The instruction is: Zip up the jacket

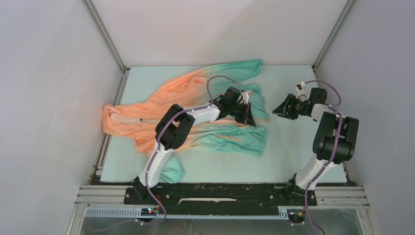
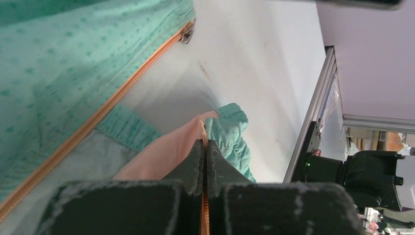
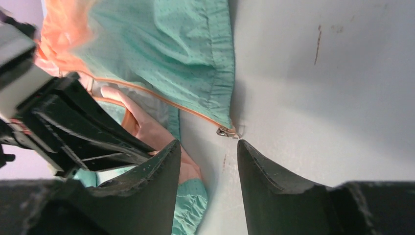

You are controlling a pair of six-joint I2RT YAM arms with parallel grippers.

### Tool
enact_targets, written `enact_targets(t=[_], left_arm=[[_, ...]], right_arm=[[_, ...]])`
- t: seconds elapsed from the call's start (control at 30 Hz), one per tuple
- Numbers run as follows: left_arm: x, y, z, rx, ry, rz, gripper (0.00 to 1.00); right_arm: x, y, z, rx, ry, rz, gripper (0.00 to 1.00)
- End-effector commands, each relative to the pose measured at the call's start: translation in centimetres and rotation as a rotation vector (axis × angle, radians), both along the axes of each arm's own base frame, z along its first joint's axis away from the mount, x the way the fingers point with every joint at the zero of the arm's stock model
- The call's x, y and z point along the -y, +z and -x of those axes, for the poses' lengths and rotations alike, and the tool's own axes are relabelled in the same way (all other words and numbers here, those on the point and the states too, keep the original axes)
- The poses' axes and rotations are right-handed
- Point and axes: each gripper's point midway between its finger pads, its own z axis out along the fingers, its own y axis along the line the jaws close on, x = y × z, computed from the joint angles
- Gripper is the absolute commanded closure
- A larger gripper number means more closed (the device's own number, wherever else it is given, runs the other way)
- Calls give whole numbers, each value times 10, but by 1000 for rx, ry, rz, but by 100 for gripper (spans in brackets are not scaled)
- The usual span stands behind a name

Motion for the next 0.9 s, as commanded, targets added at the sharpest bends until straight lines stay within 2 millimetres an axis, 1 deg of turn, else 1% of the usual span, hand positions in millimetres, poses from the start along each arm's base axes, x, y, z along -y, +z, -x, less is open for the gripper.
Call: enact_targets(t=[0.0,0.1,0.23,0.4,0.53,0.63,0.7,0.87], left_arm=[[10,39,-3,102,-41,125,100],[14,47,-5,114,-36,161,100],[14,48,-4,113,-30,172,100],[12,52,-1,123,-45,187,100],[13,54,0,123,-50,201,100],[13,53,0,119,-48,197,100],[14,53,0,120,-50,199,100],[15,53,-1,117,-47,201,100]], right_arm=[[-10,-14,12,-46,86,-19,51],[-12,-24,11,-69,105,0,51],[-16,-31,8,-68,141,19,50],[-13,-47,4,-102,155,61,50],[-14,-49,0,-86,188,75,49],[-15,-47,-8,-77,214,66,49],[-18,-49,-7,-86,233,53,50],[-33,-51,-5,-75,286,28,50]])
